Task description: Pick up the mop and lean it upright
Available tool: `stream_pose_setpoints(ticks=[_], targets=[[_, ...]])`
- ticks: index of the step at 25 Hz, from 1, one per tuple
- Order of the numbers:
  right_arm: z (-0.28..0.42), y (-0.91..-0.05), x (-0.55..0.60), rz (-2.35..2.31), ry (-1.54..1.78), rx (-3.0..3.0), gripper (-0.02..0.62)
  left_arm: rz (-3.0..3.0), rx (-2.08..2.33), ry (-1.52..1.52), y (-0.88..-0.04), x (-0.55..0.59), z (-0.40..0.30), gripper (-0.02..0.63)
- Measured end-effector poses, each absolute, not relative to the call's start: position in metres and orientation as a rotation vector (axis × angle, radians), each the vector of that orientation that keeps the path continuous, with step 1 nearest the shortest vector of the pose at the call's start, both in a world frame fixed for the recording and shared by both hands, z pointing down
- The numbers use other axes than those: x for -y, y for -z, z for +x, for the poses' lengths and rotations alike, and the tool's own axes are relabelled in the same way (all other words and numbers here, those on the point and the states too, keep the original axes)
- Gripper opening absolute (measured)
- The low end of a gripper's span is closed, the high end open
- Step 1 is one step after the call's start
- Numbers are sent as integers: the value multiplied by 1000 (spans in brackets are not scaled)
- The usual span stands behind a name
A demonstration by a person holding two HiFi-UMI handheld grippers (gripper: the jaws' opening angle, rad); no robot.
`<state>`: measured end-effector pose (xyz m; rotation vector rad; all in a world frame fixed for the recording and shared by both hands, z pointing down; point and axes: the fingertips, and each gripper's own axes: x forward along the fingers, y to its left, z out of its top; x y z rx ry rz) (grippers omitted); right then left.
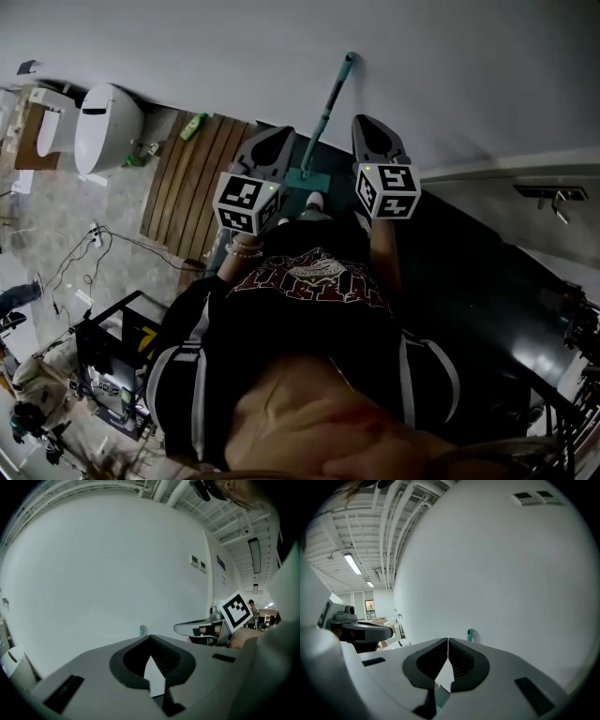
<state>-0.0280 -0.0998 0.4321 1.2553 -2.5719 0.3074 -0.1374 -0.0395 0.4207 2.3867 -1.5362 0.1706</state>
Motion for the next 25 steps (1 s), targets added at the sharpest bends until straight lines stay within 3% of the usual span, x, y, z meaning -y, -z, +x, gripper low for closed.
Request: stream_pose_setpoints(ticks=[25], targets=[[18, -445, 177, 1341, -405, 2539, 20, 2410, 1514, -317, -449, 158, -103, 48]])
